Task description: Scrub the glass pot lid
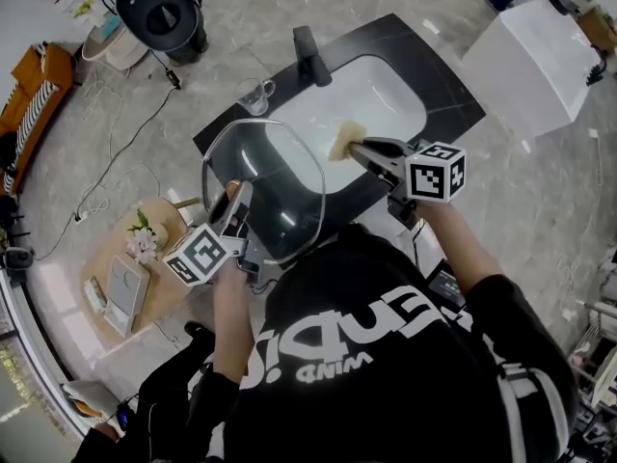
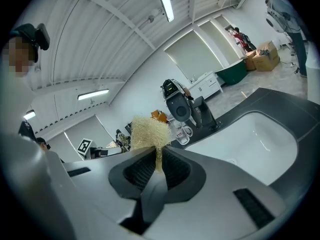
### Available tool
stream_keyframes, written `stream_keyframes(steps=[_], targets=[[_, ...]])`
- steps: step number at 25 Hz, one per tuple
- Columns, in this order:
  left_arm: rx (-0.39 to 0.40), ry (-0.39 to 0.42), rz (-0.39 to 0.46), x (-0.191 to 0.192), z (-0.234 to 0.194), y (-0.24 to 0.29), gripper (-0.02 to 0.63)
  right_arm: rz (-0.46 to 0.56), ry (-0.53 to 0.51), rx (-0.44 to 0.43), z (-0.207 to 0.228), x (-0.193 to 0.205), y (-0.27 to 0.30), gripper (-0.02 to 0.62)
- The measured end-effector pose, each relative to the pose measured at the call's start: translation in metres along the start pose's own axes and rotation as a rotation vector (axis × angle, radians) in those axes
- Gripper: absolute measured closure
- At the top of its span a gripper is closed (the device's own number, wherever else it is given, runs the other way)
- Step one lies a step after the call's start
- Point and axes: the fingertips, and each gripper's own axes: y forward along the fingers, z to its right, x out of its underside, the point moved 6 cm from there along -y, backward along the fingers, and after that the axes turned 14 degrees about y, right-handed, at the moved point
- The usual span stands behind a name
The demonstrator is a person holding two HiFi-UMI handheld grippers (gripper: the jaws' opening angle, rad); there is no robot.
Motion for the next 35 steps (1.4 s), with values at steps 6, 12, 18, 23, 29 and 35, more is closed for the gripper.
stream_keyframes(steps=[6, 12, 18, 23, 29, 35], targets=[[-0.033, 0.028, -0.092, 0.020, -0.016, 0.023, 0.428, 0.020, 0.009, 0.002, 0.001, 0.000, -0.005, 0.558], [-0.075, 0.105, -0.226, 0.043, -0.034, 0.054, 0.428, 0.031, 0.018, 0.012, 0.001, 0.002, -0.008, 0.558], [-0.122, 0.162, -0.332, 0.062, -0.046, 0.081, 0.428, 0.039, 0.033, 0.018, 0.002, 0.007, -0.012, 0.558], [-0.143, 0.177, -0.404, 0.074, -0.056, 0.097, 0.428, 0.050, 0.042, 0.022, 0.004, 0.008, -0.015, 0.558], [-0.168, 0.186, -0.456, 0.084, -0.062, 0.110, 0.428, 0.047, 0.047, 0.027, 0.007, 0.009, -0.015, 0.558], [-0.190, 0.204, -0.479, 0.091, -0.061, 0.117, 0.426, 0.038, 0.052, 0.029, 0.008, 0.011, -0.015, 0.558]])
